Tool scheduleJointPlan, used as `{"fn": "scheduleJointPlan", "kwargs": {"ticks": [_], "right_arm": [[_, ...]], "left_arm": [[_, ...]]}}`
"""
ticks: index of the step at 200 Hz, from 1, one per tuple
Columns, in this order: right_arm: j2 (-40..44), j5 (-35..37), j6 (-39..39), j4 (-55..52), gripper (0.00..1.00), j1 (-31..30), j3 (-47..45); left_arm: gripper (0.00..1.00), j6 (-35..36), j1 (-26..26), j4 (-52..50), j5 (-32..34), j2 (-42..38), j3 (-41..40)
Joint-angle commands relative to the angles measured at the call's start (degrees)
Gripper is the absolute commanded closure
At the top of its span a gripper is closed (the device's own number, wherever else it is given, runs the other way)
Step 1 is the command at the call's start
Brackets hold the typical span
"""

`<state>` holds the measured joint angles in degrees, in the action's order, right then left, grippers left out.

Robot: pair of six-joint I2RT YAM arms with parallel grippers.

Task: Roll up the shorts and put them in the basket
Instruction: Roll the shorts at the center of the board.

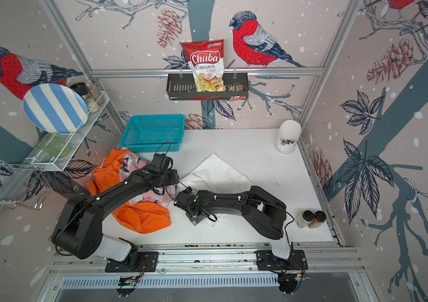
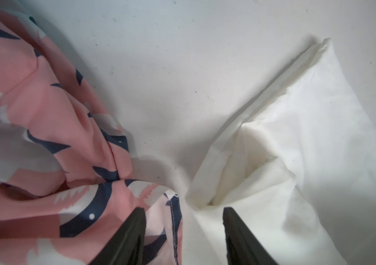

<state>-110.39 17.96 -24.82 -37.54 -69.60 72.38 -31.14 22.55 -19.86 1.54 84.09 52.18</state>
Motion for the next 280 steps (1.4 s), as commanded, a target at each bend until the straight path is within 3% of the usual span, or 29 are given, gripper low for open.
{"fn": "scheduleJointPlan", "kwargs": {"ticks": [1,38,55,80,129,155,161,181,196,204,212,242,280], "right_arm": [[0.42,-13.65,2.43,3.78,0.17,2.44,-3.15],[4.31,-25.98,0.68,11.35,0.69,7.45,-6.97],[6.73,-31.89,-0.57,16.39,0.8,9.57,-9.29],[7.87,-34.8,-0.1,19.06,0.86,11.05,-10.87],[9.41,-35.14,2.78,19.61,0.86,11.25,-14.68],[11.12,-30.23,4.0,17.41,0.83,11.16,-15.51],[11.49,-28.22,4.2,16.59,0.83,11.0,-15.43],[13.0,-21.2,4.61,13.21,0.76,9.72,-14.39],[13.84,-13.79,4.36,9.77,0.57,7.47,-12.44],[14.12,-8.88,4.03,7.81,0.39,6.04,-10.96],[14.21,-4.14,3.85,6.32,0.31,4.4,-9.39],[12.1,6.42,5.55,5.23,0.17,-1.54,-4.25],[3.64,13.7,8.14,4.58,0.11,-6.0,2.12]], "left_arm": [[0.41,0.27,-0.16,0.08,-3.33,-1.31,-0.7],[0.38,-2.51,0.19,1.18,-7.56,-2.93,-3.26],[0.32,-4.18,0.74,2.96,-9.94,-4.29,-5.39],[0.23,-7.65,2.17,8.09,-13.22,-5.1,-8.23],[0.19,-9.69,6.6,12.98,-13.67,3.58,-3.93],[0.25,-9.44,6.69,12.68,-8.11,8.19,-3.22],[0.31,-8.97,6.61,12.2,-6.91,9.18,-3.03],[0.67,-7.64,6.61,11.82,-6.41,11.71,-2.97],[0.79,-7.51,6.63,12.21,-7.78,12.03,-3.31],[0.81,-7.53,6.56,12.29,-8.31,11.84,-3.42],[0.83,-7.43,6.59,12.09,-8.8,11.81,-3.34],[0.83,-6.68,6.61,10.9,-9.58,11.61,-3.09],[0.83,-6.13,6.62,9.44,-10.5,11.88,-2.57]]}}
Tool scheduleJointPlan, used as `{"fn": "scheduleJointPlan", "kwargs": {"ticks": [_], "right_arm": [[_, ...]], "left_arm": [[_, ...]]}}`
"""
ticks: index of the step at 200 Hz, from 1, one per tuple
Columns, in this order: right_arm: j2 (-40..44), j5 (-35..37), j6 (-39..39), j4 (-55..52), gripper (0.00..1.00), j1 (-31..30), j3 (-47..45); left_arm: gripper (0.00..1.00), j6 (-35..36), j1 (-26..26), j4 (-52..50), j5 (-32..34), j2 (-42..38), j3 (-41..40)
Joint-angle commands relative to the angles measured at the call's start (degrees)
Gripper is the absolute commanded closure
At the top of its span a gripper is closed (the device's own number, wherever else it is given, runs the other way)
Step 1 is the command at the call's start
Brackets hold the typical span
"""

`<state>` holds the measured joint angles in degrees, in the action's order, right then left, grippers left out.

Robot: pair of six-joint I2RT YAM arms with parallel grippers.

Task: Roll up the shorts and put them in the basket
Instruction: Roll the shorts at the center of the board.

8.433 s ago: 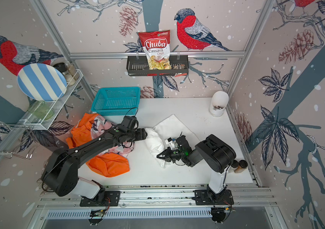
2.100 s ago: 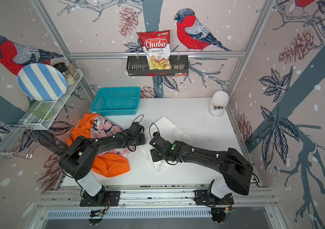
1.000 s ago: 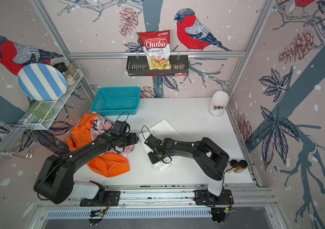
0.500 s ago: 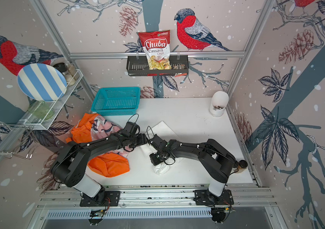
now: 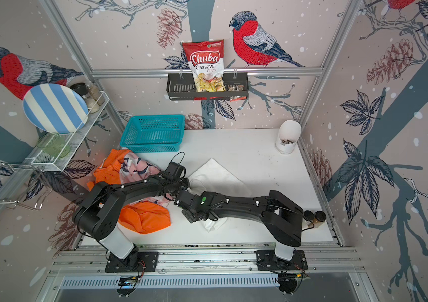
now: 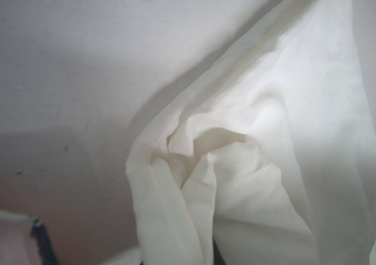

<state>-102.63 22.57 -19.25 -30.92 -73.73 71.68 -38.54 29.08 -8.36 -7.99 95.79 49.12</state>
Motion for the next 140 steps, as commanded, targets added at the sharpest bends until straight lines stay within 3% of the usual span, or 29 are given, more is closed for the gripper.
{"fn": "scheduleJointPlan", "kwargs": {"ticks": [1,25,41,59,73,87,99,119,140], "right_arm": [[-4.36,9.21,2.55,-2.04,0.11,-1.91,2.88],[-9.42,11.62,2.55,-1.79,0.12,-3.04,3.49],[-11.47,12.63,1.94,-1.22,0.18,-3.17,2.78],[-12.08,12.74,1.44,-0.36,0.32,-3.02,1.67],[-11.31,9.99,1.45,0.57,0.54,-2.34,0.99],[-8.8,3.32,1.92,3.13,0.73,-1.25,-0.46],[-5.27,-4.81,1.58,6.55,0.83,0.43,-2.4],[0.99,-20.83,-0.28,13.61,0.91,4.98,-7.43],[6.03,-35.93,-4.36,22.56,0.93,11.03,-13.72]], "left_arm": [[0.83,1.28,0.09,-2.08,-0.97,0.23,0.51],[0.83,1.39,0.1,-2.1,-1.58,0.53,0.62],[0.8,1.72,0.07,-2.61,-1.83,0.69,0.86],[0.76,1.9,0.1,-3.32,-1.85,0.18,1.22],[0.74,2.26,0.01,-4.06,-1.73,-0.84,1.49],[0.69,2.42,-0.23,-5.08,-1.1,-2.35,1.67],[0.6,2.63,-0.65,-6.21,-0.06,-4.2,1.64],[0.42,2.9,-2.3,-7.58,1.01,-8.31,0.57],[0.34,3.71,-4.78,-9.57,1.54,-13.07,-0.55]]}}
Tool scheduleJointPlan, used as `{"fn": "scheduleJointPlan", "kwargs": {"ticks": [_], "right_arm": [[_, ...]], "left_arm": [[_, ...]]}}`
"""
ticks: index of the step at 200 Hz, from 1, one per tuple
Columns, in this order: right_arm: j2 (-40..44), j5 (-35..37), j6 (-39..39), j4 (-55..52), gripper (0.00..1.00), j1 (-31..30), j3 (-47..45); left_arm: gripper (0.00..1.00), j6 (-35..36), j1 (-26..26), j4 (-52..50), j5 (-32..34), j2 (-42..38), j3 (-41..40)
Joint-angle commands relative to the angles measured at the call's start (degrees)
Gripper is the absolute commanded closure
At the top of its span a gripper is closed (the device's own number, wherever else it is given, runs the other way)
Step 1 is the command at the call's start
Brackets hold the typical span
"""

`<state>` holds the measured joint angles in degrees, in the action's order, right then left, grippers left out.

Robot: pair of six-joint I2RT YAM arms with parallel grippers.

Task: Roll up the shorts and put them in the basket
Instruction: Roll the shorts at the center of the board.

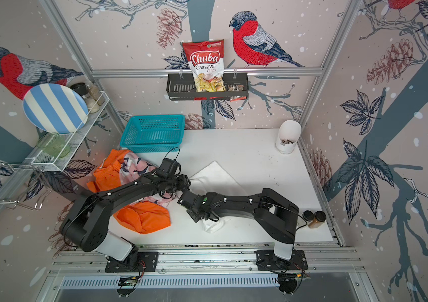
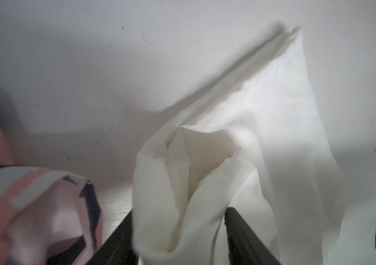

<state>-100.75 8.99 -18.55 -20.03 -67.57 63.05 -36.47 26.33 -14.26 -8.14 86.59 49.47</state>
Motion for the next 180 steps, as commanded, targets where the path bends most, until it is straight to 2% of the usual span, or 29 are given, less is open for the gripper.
{"fn": "scheduleJointPlan", "kwargs": {"ticks": [1,16,35,56,70,103,125,156,180], "right_arm": [[4.37,-23.06,-5.3,12.16,0.93,5.1,-5.46],[5.82,-34.25,-8.95,20.06,0.93,9.68,-10.14],[5.45,-44.56,-14.97,29.96,0.94,14.87,-15.75],[3.62,-51.53,-22.43,40.62,0.94,19.79,-22.28],[2.1,-53.61,-27.62,46.69,0.95,22.58,-25.93],[-0.99,-53.69,-30.58,49.67,0.96,26.18,-29.83],[-1.1,-51.74,-30.09,47.47,0.95,27.71,-30.85],[0.94,-49.59,-28.38,44.1,0.89,29.09,-31.31],[5.96,-42.65,-23.0,32.42,0.71,27.58,-28.34]], "left_arm": [[0.34,1.74,-2.14,-3.84,1.71,-4.09,-0.89],[0.31,2.47,-3.11,-6.46,2.96,-7.21,-0.39],[0.3,3.0,-3.08,-8.59,2.96,-9.98,1.19],[0.29,2.15,-1.95,-7.98,1.51,-11.1,2.28],[0.28,1.71,-0.02,-7.0,1.24,-9.61,3.29],[0.29,0.94,5.62,-4.75,1.29,-0.98,7.38],[0.31,0.58,6.76,-2.23,0.84,4.8,10.01],[0.46,2.18,6.81,-0.76,0.14,14.5,13.63],[0.63,4.03,6.55,-2.47,2.16,20.8,16.6]]}}
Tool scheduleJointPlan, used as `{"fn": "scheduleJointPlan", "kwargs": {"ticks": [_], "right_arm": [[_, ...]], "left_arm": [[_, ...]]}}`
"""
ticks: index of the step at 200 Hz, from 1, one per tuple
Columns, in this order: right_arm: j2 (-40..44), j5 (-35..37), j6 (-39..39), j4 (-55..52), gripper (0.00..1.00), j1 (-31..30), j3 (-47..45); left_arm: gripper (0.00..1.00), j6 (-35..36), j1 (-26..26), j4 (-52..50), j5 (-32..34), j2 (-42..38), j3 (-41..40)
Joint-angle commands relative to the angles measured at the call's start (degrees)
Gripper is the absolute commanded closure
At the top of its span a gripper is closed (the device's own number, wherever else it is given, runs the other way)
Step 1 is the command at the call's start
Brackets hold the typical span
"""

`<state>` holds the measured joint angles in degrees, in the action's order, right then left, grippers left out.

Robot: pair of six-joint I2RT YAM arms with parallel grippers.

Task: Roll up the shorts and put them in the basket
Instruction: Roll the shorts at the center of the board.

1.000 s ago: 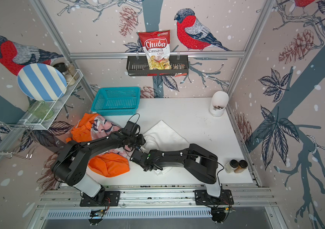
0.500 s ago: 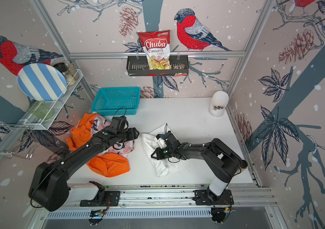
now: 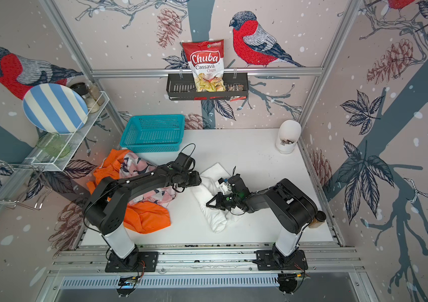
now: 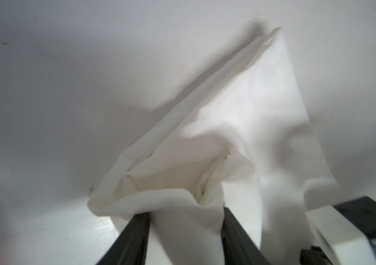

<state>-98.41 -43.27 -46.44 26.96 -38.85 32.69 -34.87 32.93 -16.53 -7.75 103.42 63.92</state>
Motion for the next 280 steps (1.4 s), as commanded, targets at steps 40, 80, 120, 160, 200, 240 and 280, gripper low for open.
{"fn": "scheduleJointPlan", "kwargs": {"ticks": [40,80,120,160,200,240,280], "right_arm": [[13.47,35.63,14.0,-41.58,0.38,-8.72,13.07],[10.25,66.66,14.65,-64.32,0.26,-24.46,29.94],[-4.6,81.51,9.96,-80.0,0.12,-36.65,44.81],[-14.72,84.4,8.86,-83.67,0.03,-38.93,47.63],[-16.82,81.59,8.29,-79.28,0.08,-37.63,40.16],[-12.99,75.13,12.31,-71.7,0.62,-36.78,35.64],[-3.0,51.84,18.81,-56.22,0.88,-33.26,31.82]], "left_arm": [[0.69,4.63,-0.66,0.01,-0.81,8.35,2.85],[0.69,5.01,-0.68,0.68,-2.05,8.98,1.94],[0.69,4.99,-0.75,0.7,-2.0,8.57,1.69],[0.69,5.17,-0.95,0.89,-2.16,8.04,0.59],[0.69,5.51,-1.93,1.24,-2.18,6.57,-1.45],[0.64,5.95,-4.16,0.89,-1.03,2.82,-3.74],[0.44,5.85,-6.92,-2.16,3.01,-5.86,-5.64]]}}
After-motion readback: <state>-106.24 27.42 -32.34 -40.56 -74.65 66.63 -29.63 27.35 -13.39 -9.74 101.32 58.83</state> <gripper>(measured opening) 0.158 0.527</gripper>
